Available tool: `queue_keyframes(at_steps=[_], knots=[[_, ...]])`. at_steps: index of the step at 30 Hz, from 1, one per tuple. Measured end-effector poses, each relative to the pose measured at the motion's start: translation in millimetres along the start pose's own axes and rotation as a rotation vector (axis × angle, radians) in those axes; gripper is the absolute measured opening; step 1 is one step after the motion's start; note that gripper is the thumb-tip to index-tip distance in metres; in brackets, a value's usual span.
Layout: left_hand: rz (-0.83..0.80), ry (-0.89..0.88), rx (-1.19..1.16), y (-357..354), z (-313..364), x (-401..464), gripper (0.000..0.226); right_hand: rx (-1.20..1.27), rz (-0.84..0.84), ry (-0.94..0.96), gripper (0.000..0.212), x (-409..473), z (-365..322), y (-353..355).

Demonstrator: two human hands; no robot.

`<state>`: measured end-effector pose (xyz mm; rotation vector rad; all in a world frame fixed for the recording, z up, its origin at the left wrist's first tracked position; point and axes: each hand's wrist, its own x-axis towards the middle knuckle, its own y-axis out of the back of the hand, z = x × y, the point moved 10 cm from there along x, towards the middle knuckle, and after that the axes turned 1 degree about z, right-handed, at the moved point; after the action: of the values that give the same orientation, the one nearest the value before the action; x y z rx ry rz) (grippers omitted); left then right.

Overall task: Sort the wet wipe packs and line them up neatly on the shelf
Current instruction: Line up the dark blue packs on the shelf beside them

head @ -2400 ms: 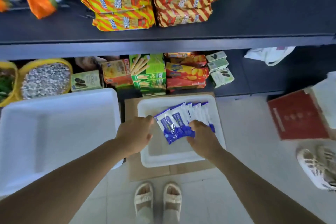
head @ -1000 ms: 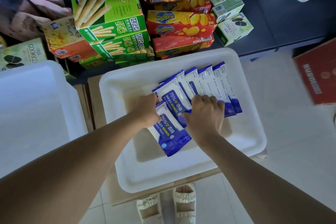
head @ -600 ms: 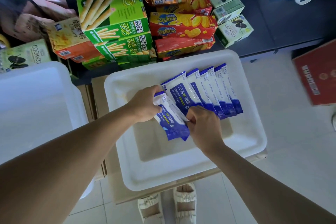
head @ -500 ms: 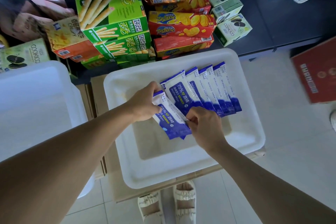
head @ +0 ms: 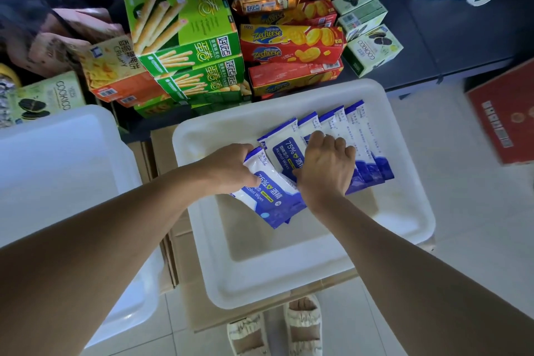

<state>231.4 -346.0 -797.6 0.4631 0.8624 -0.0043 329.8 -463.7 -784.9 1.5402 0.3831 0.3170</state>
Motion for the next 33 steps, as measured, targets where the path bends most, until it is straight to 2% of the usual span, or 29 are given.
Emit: queue_keyframes(at_steps=[3, 5, 9, 13, 16, 18, 21, 23, 27, 33], knots=[[-0.018, -0.013, 0.002, 1, 1, -3, 0.021, 0.024, -0.068, -0.034, 0.028, -7, 6, -4], [-0.017, -0.027, 0.012, 2, 2, -5, 0.022, 0.040, -0.010, -0.074, 0.026, -14, 19, 4], [0.025, -0.056, 0.018, 8, 6, -7, 0.024, -0.011, 0.051, -0.108, 0.033, -21, 33, 10], [0.129, -0.085, 0.032, 22, 9, -12, 0.035, -0.033, 0.004, -0.119, 0.039, -18, 21, 4], [0.163, -0.100, 0.077, 28, 11, -16, 0.048, 0.109, -0.092, -0.140, 0.040, -14, 20, -3], [0.189, -0.106, 0.121, 32, 12, -20, 0.043, 0.240, -0.157, -0.141, 0.044, -12, 20, -7], [0.198, -0.119, 0.149, 32, 12, -25, 0.029, 0.287, -0.179, -0.064, 0.038, -17, 13, -8], [0.188, -0.109, 0.146, 30, 10, -31, 0.033, 0.252, -0.187, 0.003, 0.029, -22, 5, -8], [0.173, -0.103, 0.092, 31, 13, -47, 0.038, 0.243, -0.269, 0.057, 0.034, -27, 1, -3], [0.238, -0.039, -0.004, 64, 33, -94, 0.028, 0.244, -0.212, 0.127, 0.036, -22, 14, 82]])
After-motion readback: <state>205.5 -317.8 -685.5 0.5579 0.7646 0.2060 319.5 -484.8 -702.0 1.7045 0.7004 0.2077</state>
